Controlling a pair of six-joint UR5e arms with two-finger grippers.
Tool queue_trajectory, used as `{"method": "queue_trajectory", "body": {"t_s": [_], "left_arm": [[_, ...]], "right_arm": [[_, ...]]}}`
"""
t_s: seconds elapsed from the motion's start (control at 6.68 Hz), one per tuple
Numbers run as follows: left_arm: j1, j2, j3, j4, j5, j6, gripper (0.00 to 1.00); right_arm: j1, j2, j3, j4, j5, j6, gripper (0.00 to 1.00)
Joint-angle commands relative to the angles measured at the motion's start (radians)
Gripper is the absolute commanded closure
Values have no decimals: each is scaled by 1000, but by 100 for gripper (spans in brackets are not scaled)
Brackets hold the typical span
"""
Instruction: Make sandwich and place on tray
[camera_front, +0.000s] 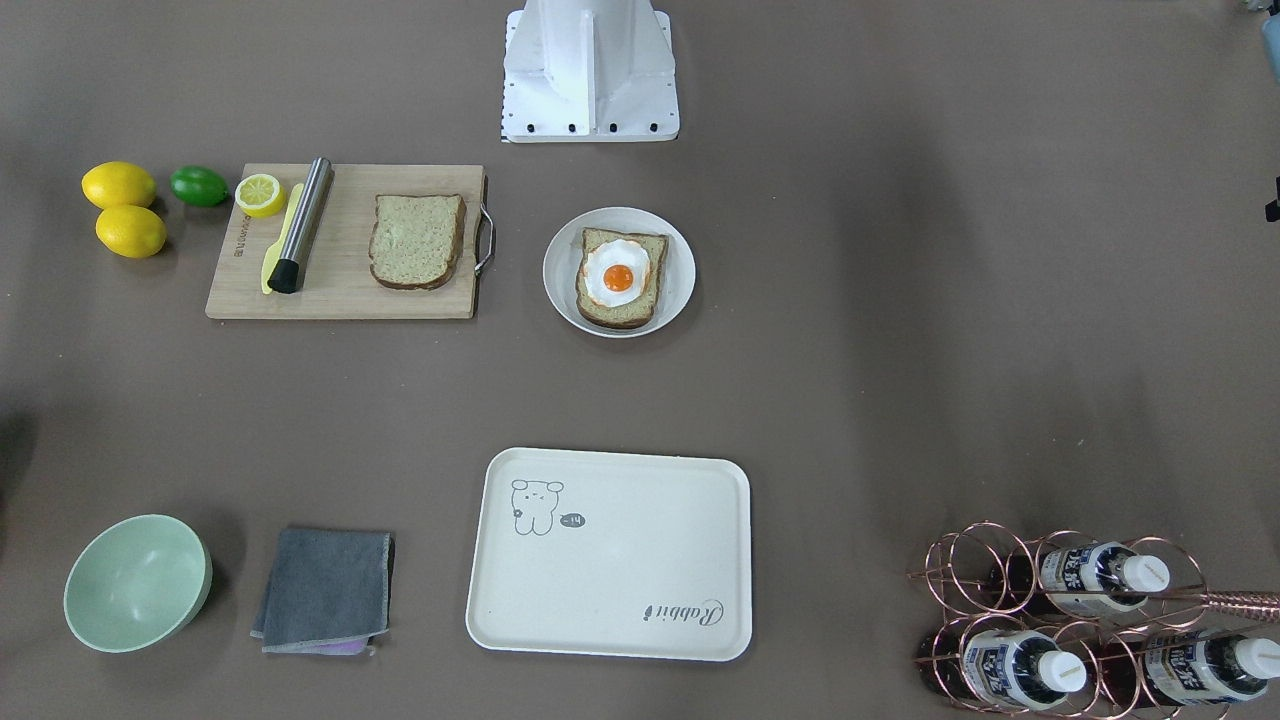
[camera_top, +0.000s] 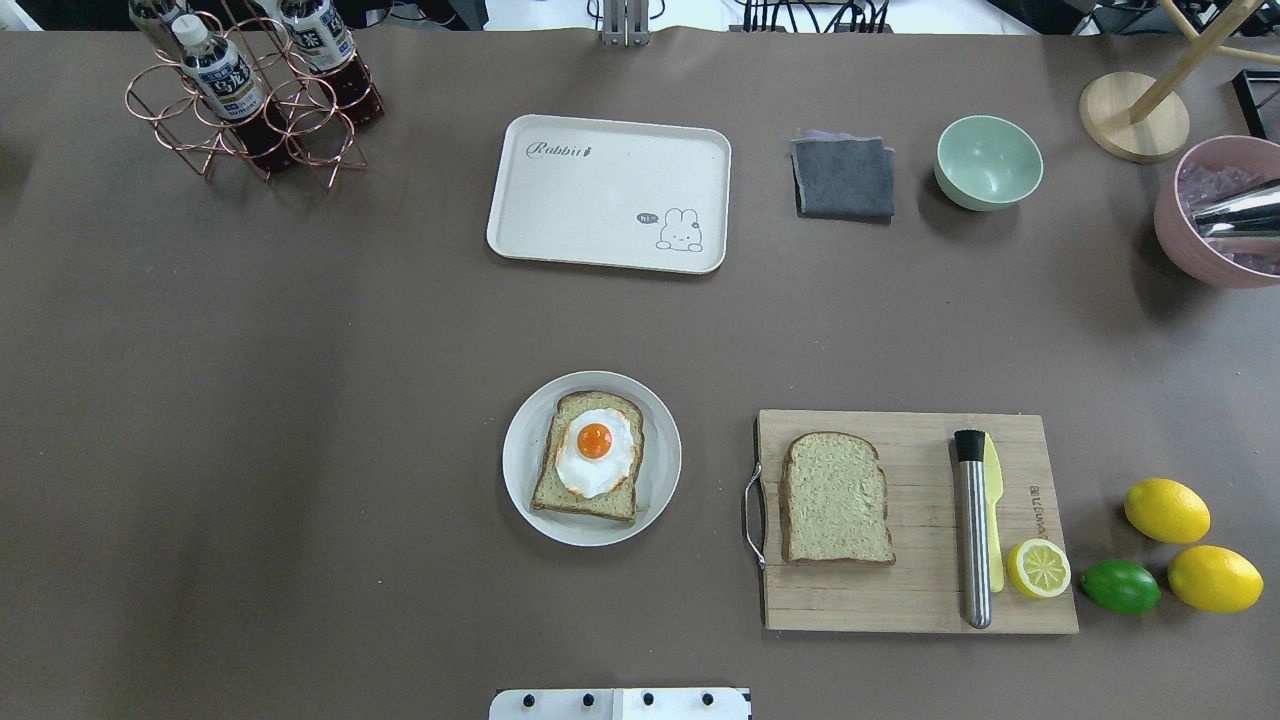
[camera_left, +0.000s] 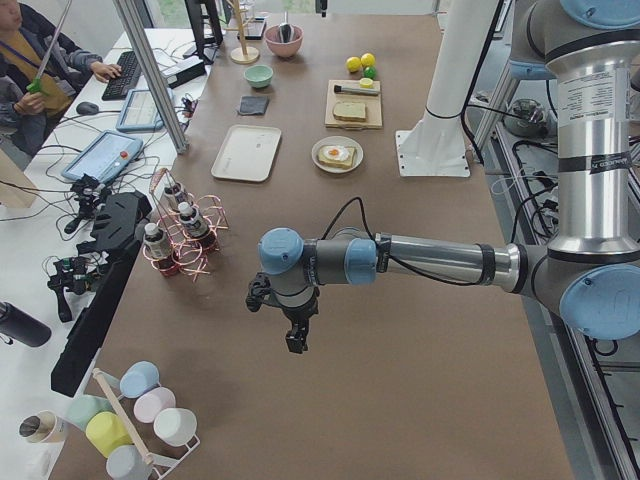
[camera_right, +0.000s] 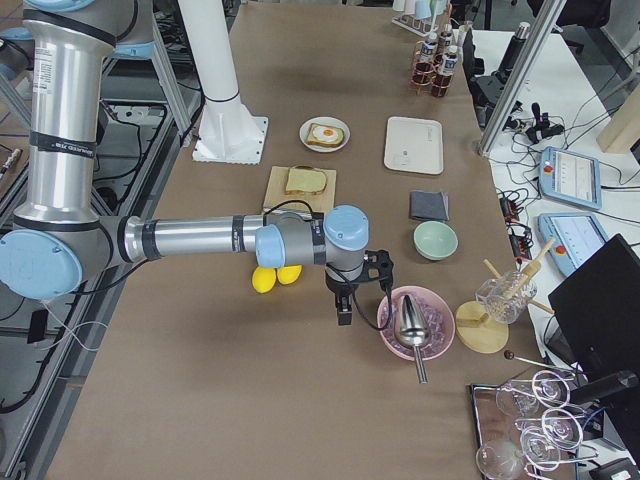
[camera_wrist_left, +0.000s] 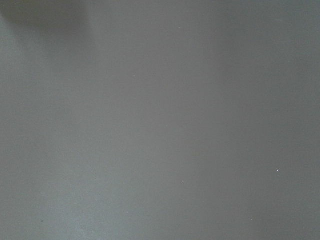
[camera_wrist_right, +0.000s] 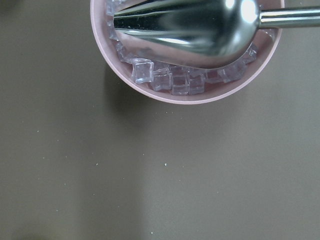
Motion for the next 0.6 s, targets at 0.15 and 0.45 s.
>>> {"method": "queue_trajectory", "body": {"t_s": [0.15,0.45], "left_arm": [[0,0,26,-25,-2,1,2],[0,-5,26,-26,-2,-1,2]], "right_arm": [[-1,7,1,2,58,2,0],[-1,13,-3,2,57,2,0]]}}
